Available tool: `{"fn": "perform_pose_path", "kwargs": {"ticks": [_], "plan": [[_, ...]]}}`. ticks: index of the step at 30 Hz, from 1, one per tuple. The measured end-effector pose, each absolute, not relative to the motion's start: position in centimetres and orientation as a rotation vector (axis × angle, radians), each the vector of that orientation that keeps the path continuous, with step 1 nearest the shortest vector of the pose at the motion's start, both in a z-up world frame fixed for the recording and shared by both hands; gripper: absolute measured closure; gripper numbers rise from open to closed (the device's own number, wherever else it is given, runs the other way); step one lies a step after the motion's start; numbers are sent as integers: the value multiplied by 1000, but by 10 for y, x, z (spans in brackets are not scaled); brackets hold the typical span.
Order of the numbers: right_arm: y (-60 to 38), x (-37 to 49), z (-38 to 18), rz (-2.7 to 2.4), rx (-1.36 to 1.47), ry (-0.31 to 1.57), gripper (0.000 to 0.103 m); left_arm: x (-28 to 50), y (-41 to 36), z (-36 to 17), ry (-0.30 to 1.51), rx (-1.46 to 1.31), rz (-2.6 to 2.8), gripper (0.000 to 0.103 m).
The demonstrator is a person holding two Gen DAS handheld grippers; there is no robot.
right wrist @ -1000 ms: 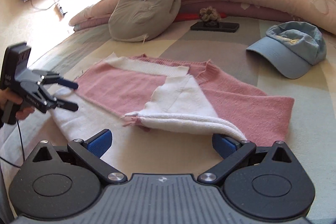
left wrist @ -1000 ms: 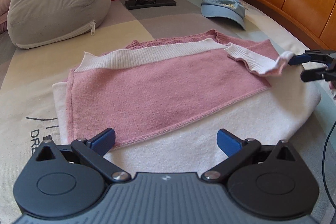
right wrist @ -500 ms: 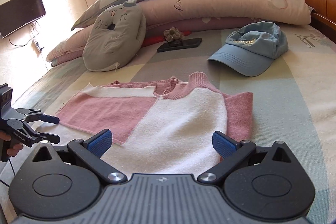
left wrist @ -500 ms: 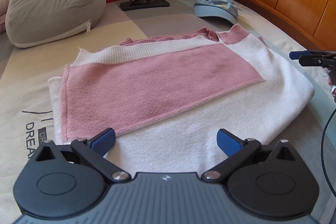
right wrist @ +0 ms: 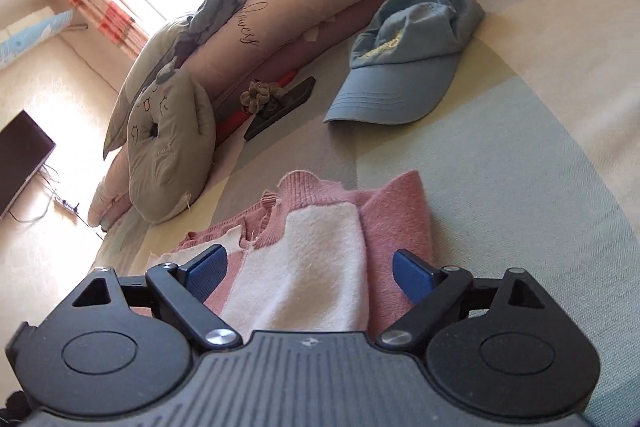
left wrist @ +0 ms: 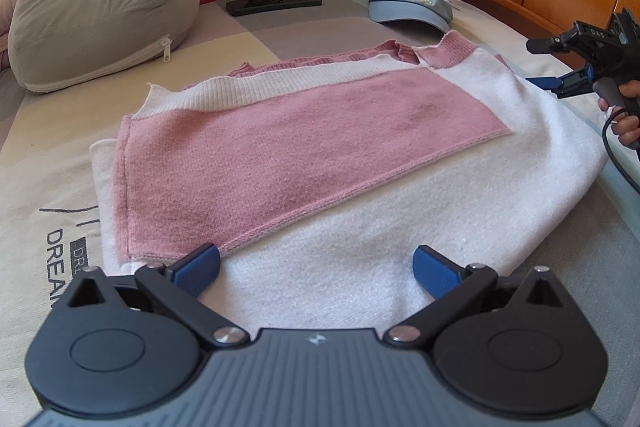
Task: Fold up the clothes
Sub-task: 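Move the open right tool to the folded edge of the sweater, then close the right tool on the folded edge and tug it straight, then open the right tool and withdraw it from the sweater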
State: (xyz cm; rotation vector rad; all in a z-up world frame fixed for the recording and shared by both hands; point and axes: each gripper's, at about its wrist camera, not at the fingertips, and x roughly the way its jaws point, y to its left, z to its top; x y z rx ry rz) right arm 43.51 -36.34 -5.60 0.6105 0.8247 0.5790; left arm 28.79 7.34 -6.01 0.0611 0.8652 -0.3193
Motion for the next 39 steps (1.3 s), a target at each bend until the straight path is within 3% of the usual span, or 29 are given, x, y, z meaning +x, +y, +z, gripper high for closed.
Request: {"fn": "perform_pose_path", "kwargs": {"ticks": [2,9,13,21,27,29,31,39], "plan": [[-376,438,-69,600,709,837,19,289,73,-61,862,60,-316,1],[-362,453,-72,664,746,858,24,291,70,-62,866,73,-310,1],[-359,466,-85,643,756,880,39,290,70,-62,861,75,-309,1],[-371,455,-99,682,883,841,42,290,70,-62,855,72,-309,1],[-369,467,-107,624,925,846,64,290,69,-62,857,72,-304,1],[-366,463,-102,592,865,855,84,290,70,-61,858,71,-305,1],[-367,456,-96,557,822,840,92,291,70,-61,859,72,-306,1],[-380,426,-64,424,669,750,91,294,70,-54,847,55,-283,1]]}}
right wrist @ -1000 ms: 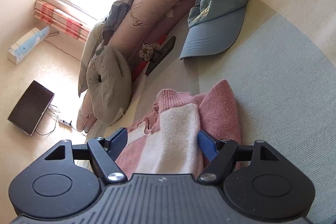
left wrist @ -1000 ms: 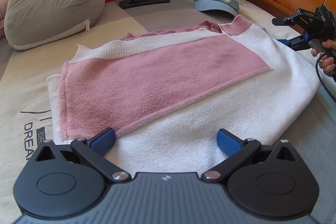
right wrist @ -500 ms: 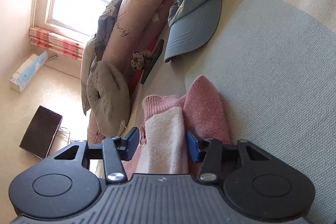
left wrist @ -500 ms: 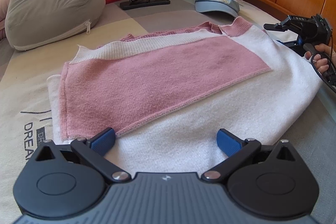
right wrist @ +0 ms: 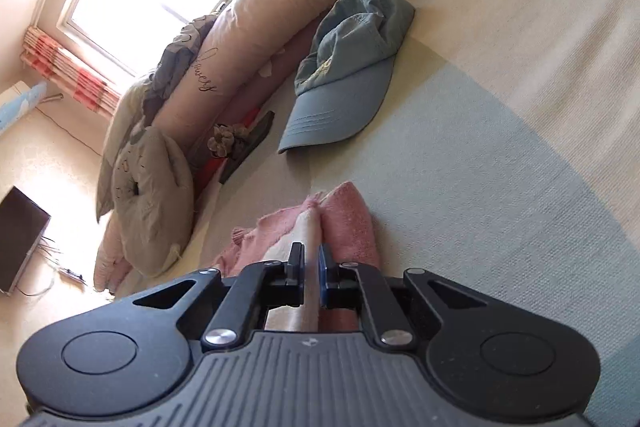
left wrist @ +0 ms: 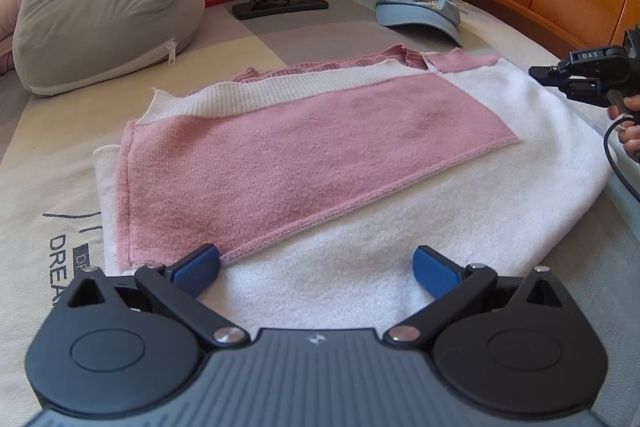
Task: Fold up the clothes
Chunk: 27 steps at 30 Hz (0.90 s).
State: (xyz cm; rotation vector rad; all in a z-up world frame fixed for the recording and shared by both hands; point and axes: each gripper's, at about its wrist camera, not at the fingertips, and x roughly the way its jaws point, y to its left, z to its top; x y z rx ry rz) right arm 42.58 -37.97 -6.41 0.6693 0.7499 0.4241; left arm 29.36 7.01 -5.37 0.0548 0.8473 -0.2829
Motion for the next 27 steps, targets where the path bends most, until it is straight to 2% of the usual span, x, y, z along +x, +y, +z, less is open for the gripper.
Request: {"fn": "perform_pose_path", "kwargs": {"ticks": [3,4,5,7,8,13,16,20,25,27], "plan": [[-369,419,-47,430,569,714,86,300,75,-45,806,26,-261,1],[-364,416,-41,446,541,700,81,304,77,-43,798,13,-253,1],[-354,414,-34,482,499,689,70,308,80,-42,792,-1,-245,1],[-330,411,-28,528,404,697,56,319,84,-47,814,-30,-232,1],[-320,408,-30,546,353,708,53,319,85,-53,819,-20,-222,1],[-303,381,-56,567,177,753,50,301,92,-66,797,-6,-204,1],[-310,358,-46,534,142,733,49,284,84,-55,795,70,-200,1],[-289,323,-24,570,-4,658,39,268,75,-51,777,113,-223,1],[-271,289,-54,510,-197,719,38,236,72,-62,813,136,-232,1],[-282,274,-53,513,-169,688,38,224,70,-61,826,165,-235,1]]}}
